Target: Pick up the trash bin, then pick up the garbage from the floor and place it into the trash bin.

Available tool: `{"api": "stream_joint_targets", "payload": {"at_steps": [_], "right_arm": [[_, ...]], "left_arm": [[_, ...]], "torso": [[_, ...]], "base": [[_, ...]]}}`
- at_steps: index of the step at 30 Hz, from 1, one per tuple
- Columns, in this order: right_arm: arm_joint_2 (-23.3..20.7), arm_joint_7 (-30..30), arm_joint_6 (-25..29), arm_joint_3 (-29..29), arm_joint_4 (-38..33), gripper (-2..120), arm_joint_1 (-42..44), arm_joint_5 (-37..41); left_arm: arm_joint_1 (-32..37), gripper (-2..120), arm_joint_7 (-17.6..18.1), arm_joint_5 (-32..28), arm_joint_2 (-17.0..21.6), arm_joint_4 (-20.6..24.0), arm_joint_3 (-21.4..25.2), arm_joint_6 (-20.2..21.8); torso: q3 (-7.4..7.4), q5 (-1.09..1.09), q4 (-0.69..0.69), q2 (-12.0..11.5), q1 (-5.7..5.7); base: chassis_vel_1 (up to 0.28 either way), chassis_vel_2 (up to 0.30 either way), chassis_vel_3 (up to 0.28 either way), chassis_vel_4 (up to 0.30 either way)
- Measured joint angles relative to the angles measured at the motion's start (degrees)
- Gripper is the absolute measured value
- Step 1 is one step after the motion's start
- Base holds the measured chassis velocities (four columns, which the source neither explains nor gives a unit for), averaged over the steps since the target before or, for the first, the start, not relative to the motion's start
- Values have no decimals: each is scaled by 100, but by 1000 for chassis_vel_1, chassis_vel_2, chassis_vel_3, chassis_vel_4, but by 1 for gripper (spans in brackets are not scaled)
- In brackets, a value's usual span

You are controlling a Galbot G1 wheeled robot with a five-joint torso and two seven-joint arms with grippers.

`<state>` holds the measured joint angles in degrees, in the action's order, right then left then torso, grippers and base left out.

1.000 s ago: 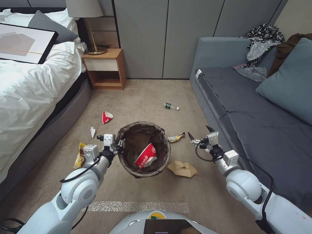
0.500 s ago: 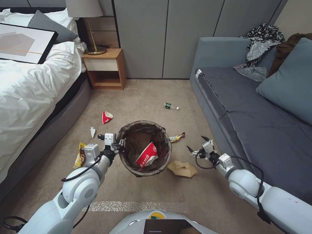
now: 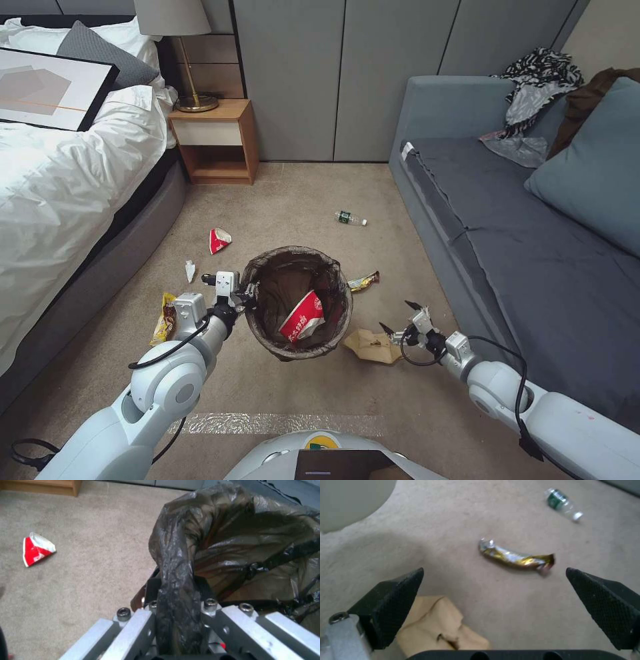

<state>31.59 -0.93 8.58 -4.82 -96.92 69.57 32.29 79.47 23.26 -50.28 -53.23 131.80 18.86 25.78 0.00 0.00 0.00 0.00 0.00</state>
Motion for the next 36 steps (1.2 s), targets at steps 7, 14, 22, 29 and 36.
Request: {"api": "stream_joint_targets", "payload": {"at_steps": [7,14,22,29,36], "right_arm": [[210,378,292,-263,529,100,-126,-65],[222,385,306,-271,547,100,-136,-79],[799,930,717,-523,1682,100,-394,-117],[1133,1002,792,-528,2081,100,-424,-152],[1320,1000,838,-507,2368,100,-424,-231]], "left_arm": [[-36,6,7,-10,19,-3,-2,2],[-38,6,10,-15,23,-5,0,5],[-69,6,16,-20,70,-25,-33,5],[-45,6,23,-20,76,-12,-31,4],[1,6,27,-15,78,8,10,1]], "torso": [[0,3,-1,0,0],[0,0,0,0,0],[0,-3,-1,0,0],[-1,2,1,0,0],[0,0,1,0,0]], "base": [[0,0,0,0],[0,0,0,0],[0,0,0,0],[0,0,0,0],[0,0,0,0]]}}
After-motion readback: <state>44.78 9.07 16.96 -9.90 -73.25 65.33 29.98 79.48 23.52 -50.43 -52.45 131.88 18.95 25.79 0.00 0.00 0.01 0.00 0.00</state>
